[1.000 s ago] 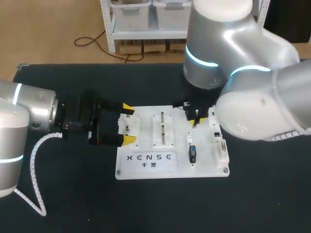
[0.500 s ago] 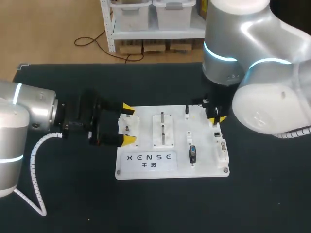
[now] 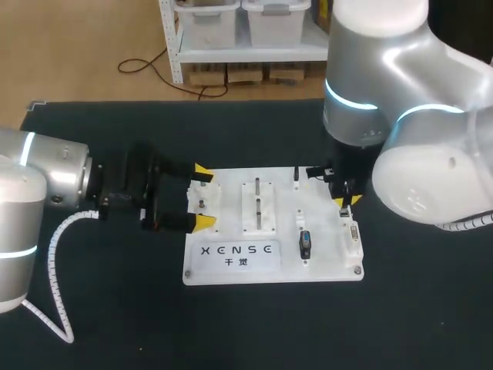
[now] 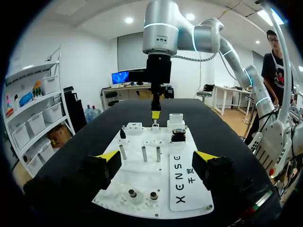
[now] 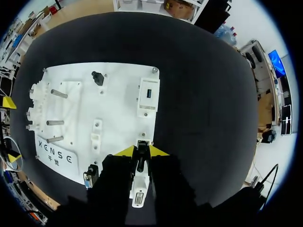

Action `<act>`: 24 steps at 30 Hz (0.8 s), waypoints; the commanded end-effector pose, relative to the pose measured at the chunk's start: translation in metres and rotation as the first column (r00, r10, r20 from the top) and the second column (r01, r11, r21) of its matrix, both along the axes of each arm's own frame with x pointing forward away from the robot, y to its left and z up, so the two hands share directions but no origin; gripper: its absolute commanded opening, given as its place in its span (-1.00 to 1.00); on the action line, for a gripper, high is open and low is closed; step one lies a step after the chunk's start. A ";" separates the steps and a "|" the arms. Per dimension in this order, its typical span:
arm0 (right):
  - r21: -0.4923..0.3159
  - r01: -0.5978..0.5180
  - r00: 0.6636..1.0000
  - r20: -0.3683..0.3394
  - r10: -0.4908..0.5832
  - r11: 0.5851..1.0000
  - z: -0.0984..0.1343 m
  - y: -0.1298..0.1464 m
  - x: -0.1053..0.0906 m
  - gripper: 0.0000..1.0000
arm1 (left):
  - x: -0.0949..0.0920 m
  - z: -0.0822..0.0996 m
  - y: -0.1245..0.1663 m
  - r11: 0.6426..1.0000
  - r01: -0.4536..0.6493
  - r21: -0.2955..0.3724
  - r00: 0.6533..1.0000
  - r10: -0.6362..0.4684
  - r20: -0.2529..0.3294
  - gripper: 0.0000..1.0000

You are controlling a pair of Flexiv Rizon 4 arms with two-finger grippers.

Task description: Insert the Ethernet cable into its matching sockets.

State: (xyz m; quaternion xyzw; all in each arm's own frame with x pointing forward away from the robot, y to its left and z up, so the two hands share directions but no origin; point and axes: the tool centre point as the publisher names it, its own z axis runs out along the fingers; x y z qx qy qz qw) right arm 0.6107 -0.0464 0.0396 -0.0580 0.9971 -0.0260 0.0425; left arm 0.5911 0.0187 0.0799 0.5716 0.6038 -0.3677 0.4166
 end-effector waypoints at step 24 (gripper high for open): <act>-0.022 -0.010 1.000 0.000 0.010 1.000 -0.010 -0.007 0.003 -1.00 | 0.000 -0.002 0.000 1.000 -0.001 -0.005 1.000 0.001 0.004 1.00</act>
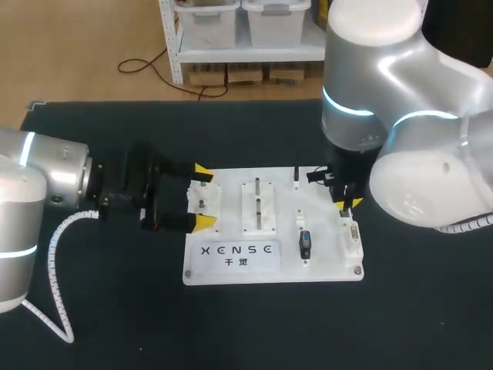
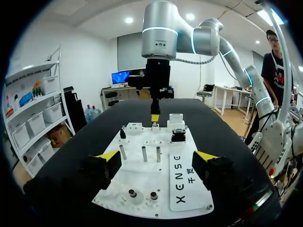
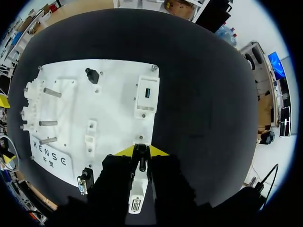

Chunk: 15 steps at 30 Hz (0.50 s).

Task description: Insert the Ethernet cable into its matching sockets.

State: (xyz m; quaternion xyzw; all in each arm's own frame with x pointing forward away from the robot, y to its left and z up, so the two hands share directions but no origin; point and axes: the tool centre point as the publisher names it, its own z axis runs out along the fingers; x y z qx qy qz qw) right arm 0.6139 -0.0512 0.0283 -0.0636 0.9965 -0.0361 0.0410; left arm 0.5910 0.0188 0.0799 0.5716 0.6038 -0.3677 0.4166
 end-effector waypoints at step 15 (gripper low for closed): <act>0.014 0.007 1.000 -0.015 -0.007 1.000 -0.010 -0.001 -0.001 -1.00 | 0.000 -0.002 0.000 1.000 -0.001 -0.005 1.000 0.001 0.004 1.00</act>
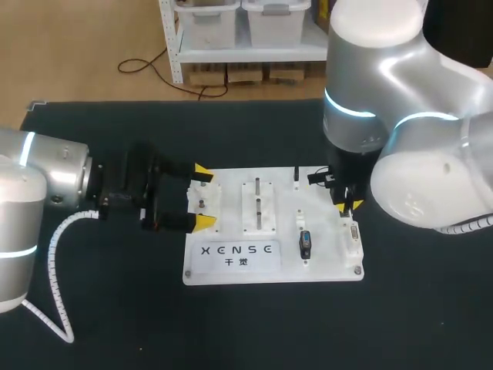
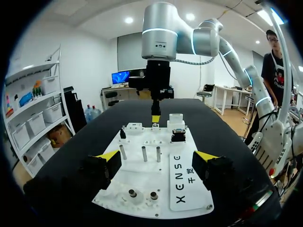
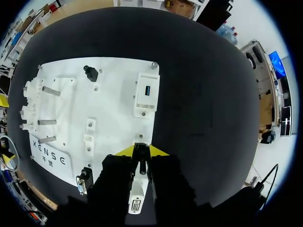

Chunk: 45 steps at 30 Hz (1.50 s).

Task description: Insert the Ethernet cable into its matching sockets.

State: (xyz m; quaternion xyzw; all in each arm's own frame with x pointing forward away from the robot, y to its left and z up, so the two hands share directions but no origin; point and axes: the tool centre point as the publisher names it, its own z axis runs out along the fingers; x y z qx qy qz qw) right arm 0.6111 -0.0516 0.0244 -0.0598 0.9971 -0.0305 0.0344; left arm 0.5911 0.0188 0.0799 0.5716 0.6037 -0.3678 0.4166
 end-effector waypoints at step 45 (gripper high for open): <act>0.007 -0.012 0.998 0.057 0.011 1.000 -0.006 0.000 0.003 1.00 | 0.000 -0.002 0.000 1.000 -0.001 -0.005 1.000 0.001 0.004 1.00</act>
